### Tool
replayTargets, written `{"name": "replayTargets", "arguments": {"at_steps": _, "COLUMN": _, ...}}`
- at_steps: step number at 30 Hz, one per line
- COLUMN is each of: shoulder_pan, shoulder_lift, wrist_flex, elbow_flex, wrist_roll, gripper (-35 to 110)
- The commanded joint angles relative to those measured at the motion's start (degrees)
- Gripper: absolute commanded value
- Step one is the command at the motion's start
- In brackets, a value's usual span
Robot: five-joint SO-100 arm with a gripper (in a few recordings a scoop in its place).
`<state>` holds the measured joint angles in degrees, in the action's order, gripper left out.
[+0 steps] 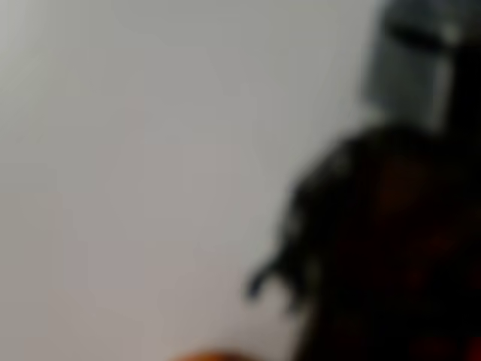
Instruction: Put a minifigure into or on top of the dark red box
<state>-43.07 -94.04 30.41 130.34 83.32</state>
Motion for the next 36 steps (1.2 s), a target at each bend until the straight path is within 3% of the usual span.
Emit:
{"name": "replayTargets", "arguments": {"at_steps": 1, "shoulder_pan": -0.1, "shoulder_lift": -0.4, "wrist_flex": -0.4, "elbow_flex": -1.1, "wrist_roll": 0.9, "gripper": 13}}
{"name": "replayTargets", "arguments": {"at_steps": 11, "shoulder_pan": 0.4, "shoulder_lift": -0.7, "wrist_flex": -0.4, "elbow_flex": -0.6, "wrist_roll": 0.9, "gripper": 2}}
{"name": "replayTargets", "arguments": {"at_steps": 15, "shoulder_pan": 0.1, "shoulder_lift": -0.7, "wrist_flex": -0.4, "elbow_flex": -0.5, "wrist_roll": 1.7, "gripper": 12}}
{"name": "replayTargets", "arguments": {"at_steps": 27, "shoulder_pan": -4.4, "shoulder_lift": -1.0, "wrist_flex": -0.1, "elbow_flex": 0.2, "wrist_roll": 26.9, "gripper": 20}}
{"name": "replayTargets", "arguments": {"at_steps": 36, "shoulder_pan": -6.5, "shoulder_lift": 1.8, "wrist_flex": -0.7, "elbow_flex": -3.3, "wrist_roll": 27.6, "gripper": 20}}
